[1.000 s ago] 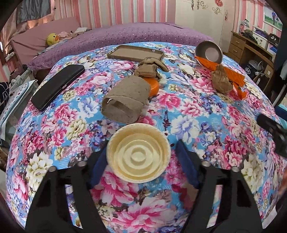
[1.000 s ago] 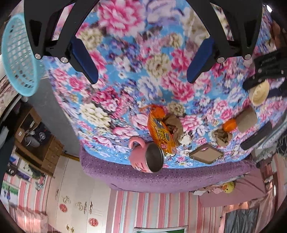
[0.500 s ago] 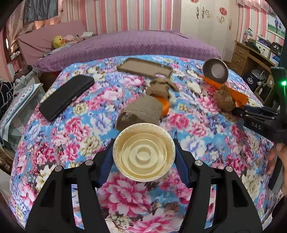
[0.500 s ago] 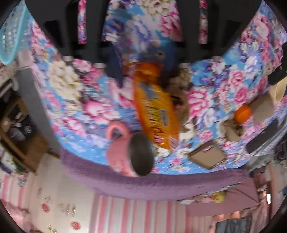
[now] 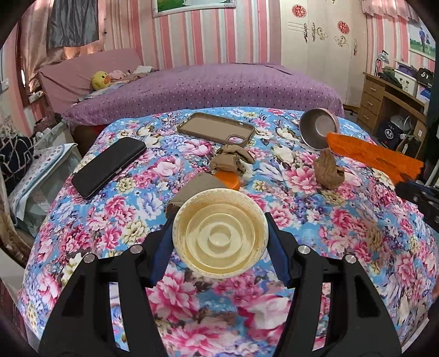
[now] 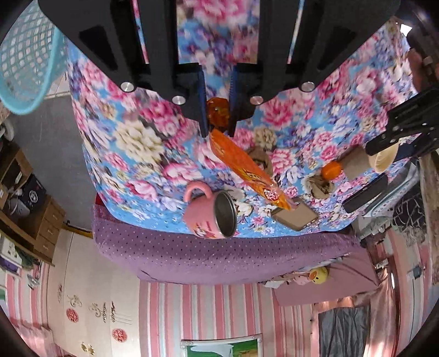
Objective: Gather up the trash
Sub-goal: 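Carry the cream dish and orange snack bag over the basket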
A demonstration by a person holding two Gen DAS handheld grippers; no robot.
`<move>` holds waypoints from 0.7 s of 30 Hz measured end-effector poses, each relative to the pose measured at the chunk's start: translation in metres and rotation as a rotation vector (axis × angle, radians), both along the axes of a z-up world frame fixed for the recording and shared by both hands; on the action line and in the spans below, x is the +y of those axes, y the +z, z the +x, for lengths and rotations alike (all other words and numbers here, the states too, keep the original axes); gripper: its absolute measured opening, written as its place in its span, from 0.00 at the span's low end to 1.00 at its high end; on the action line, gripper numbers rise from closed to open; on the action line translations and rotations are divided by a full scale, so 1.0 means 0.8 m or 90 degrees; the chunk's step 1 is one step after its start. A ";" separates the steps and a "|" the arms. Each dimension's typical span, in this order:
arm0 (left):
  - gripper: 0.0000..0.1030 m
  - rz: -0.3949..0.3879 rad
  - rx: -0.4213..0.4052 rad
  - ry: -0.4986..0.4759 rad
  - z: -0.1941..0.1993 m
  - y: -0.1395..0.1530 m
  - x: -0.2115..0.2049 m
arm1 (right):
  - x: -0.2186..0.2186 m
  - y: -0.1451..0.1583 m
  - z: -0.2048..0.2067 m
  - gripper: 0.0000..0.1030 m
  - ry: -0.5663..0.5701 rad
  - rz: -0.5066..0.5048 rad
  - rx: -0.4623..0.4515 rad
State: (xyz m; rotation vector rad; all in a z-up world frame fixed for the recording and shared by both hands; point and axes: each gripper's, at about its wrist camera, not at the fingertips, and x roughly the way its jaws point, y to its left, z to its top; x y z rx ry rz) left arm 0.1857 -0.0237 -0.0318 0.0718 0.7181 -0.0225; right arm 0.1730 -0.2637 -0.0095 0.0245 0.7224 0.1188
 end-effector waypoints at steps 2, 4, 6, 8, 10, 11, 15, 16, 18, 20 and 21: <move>0.58 -0.003 0.000 0.001 -0.005 0.002 -0.003 | -0.007 0.000 -0.009 0.14 -0.005 0.002 0.007; 0.58 -0.019 0.001 0.003 -0.013 0.007 -0.005 | -0.013 0.000 -0.019 0.14 -0.011 0.001 0.010; 0.58 -0.045 0.001 -0.004 -0.022 0.012 -0.007 | -0.022 0.002 -0.029 0.14 -0.023 0.001 0.015; 0.58 -0.044 -0.001 -0.016 -0.031 0.012 -0.015 | -0.028 0.003 -0.035 0.14 -0.030 0.001 0.018; 0.58 -0.041 0.000 -0.029 -0.037 0.012 -0.023 | -0.035 0.004 -0.039 0.14 -0.039 0.001 0.020; 0.58 -0.040 -0.003 -0.036 -0.040 0.012 -0.025 | -0.037 0.004 -0.041 0.14 -0.041 0.004 0.020; 0.58 -0.025 -0.012 -0.048 -0.047 0.015 -0.034 | -0.039 -0.001 -0.040 0.14 -0.041 0.008 0.017; 0.58 -0.027 -0.011 -0.050 -0.046 0.016 -0.035 | -0.040 -0.003 -0.040 0.14 -0.040 0.007 0.017; 0.58 -0.023 -0.011 -0.050 -0.044 0.016 -0.037 | -0.044 -0.009 -0.041 0.14 -0.039 0.009 0.020; 0.58 -0.019 -0.011 -0.046 -0.038 0.019 -0.042 | -0.051 -0.014 -0.042 0.14 -0.040 0.013 0.023; 0.58 -0.021 -0.010 -0.046 -0.036 0.020 -0.044 | -0.059 -0.016 -0.043 0.14 -0.044 0.015 0.024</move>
